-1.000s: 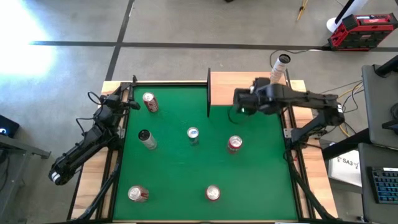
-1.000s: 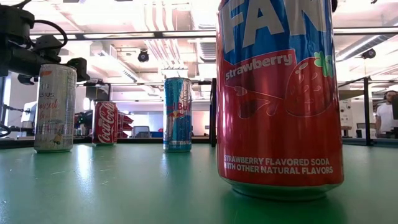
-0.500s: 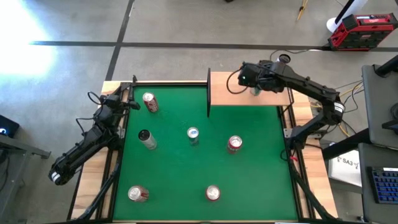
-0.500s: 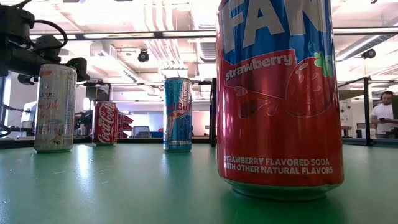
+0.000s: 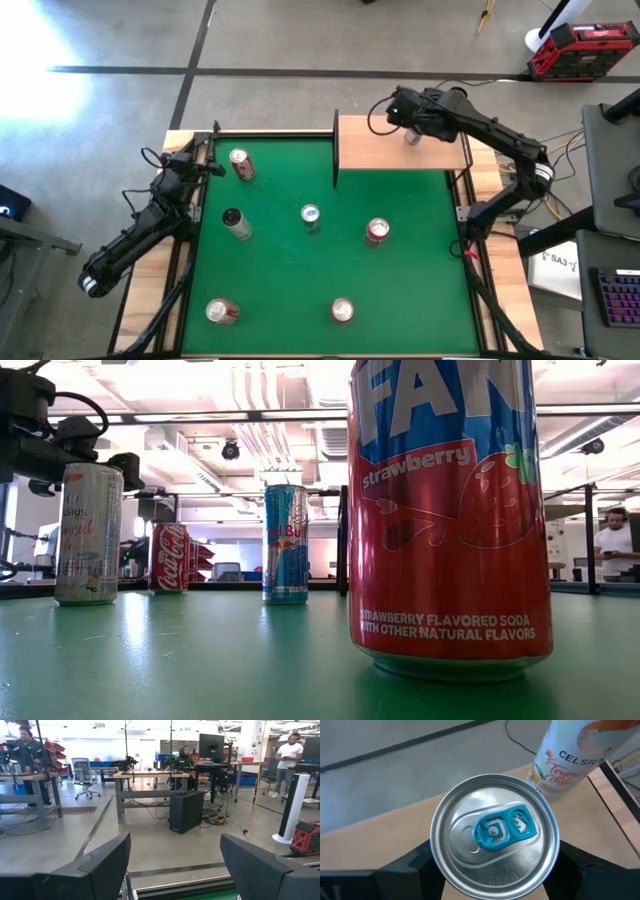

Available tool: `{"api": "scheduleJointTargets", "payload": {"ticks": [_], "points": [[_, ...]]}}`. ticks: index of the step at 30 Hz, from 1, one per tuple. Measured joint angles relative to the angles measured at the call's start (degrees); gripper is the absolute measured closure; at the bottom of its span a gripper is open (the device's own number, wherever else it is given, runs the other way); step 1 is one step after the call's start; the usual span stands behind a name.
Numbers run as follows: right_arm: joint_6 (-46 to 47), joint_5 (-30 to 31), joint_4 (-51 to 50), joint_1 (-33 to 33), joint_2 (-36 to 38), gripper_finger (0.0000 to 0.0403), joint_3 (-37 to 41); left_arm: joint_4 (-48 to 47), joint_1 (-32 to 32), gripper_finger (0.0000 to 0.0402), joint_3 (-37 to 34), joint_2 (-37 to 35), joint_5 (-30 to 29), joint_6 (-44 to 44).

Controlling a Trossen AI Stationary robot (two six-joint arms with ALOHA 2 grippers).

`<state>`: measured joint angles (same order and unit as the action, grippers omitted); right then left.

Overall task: Place canned beverage on shelf
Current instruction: Put the top blue soda can on the shelf

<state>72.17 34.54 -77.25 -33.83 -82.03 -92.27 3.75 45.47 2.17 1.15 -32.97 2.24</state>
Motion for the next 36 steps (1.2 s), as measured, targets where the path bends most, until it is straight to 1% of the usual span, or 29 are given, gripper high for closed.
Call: {"api": "scheduleJointTargets", "payload": {"ticks": [6,12,15,36], "points": [[-1.4,0.0,1.3,-3.9,-2.1,0.0162,0.1,0.0,0.0,0.0108,0.0,0.0,0.0,0.0],[-3.2,0.0,4.7,-6.6,-3.1,0.0161,0.1,0.0,0.0,0.0108,0.0,0.0,0.0,0.0],[-3.2,-0.1,4.9,-7.8,-3.3,0.0161,0.1,0.0,0.0,0.0108,0.0,0.0,0.0,0.0],[-0.9,0.0,5.9,-8.5,-3.4,0.0161,0.1,0.0,0.0,0.0108,0.0,0.0,0.0,0.0]]}}
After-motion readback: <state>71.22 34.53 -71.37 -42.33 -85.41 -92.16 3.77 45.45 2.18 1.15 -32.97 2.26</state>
